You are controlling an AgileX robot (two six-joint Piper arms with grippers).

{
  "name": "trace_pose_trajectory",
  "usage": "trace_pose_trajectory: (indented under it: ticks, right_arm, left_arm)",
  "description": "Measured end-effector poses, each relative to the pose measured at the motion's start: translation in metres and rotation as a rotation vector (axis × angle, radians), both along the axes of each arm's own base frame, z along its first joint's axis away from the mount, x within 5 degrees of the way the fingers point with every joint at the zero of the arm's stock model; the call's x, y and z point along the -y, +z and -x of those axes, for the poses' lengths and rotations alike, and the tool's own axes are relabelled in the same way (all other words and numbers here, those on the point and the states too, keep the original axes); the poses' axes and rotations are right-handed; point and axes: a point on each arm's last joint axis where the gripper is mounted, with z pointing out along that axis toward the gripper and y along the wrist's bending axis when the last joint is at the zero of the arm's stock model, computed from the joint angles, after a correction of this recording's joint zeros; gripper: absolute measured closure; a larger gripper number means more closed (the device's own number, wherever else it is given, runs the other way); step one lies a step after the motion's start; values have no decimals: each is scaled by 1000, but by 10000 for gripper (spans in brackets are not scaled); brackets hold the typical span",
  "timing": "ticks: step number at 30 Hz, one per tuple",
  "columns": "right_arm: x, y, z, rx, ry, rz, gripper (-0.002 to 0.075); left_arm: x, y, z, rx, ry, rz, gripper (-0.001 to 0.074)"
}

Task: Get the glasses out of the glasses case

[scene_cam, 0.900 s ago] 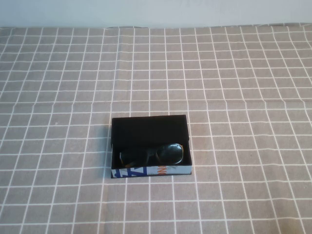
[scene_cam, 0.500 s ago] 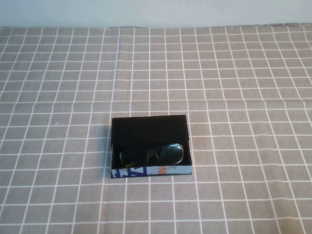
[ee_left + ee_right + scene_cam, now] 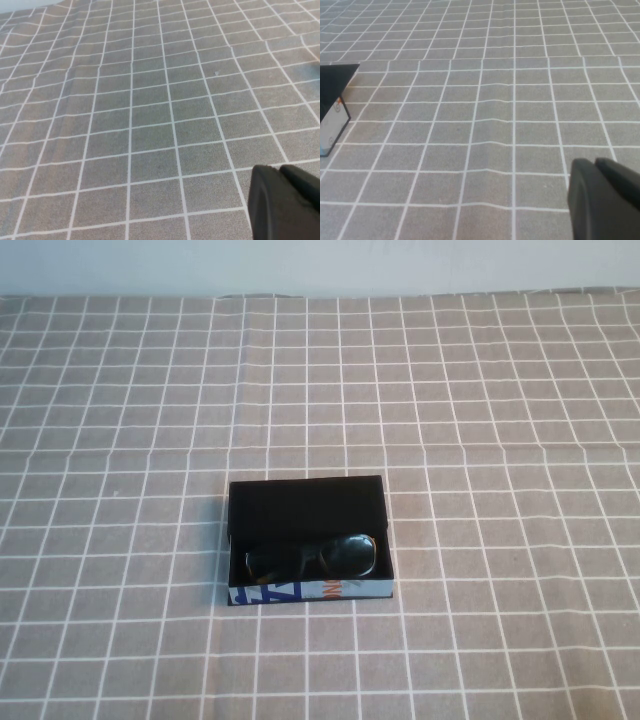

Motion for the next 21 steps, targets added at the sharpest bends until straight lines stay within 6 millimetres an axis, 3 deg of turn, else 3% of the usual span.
trace_pose_trajectory:
  ticks: [8,17,21]
  right_arm:
    - [-2,2,0,3,3,-86,744]
    - [1,24,-3,160,-89,-685,744]
    - [5,27,-3,190,-121,-774,744]
  left_arm:
    - [0,0,0,0,0,0,739]
    - [0,0,0,0,0,0,739]
    - [0,0,0,0,0,0,739]
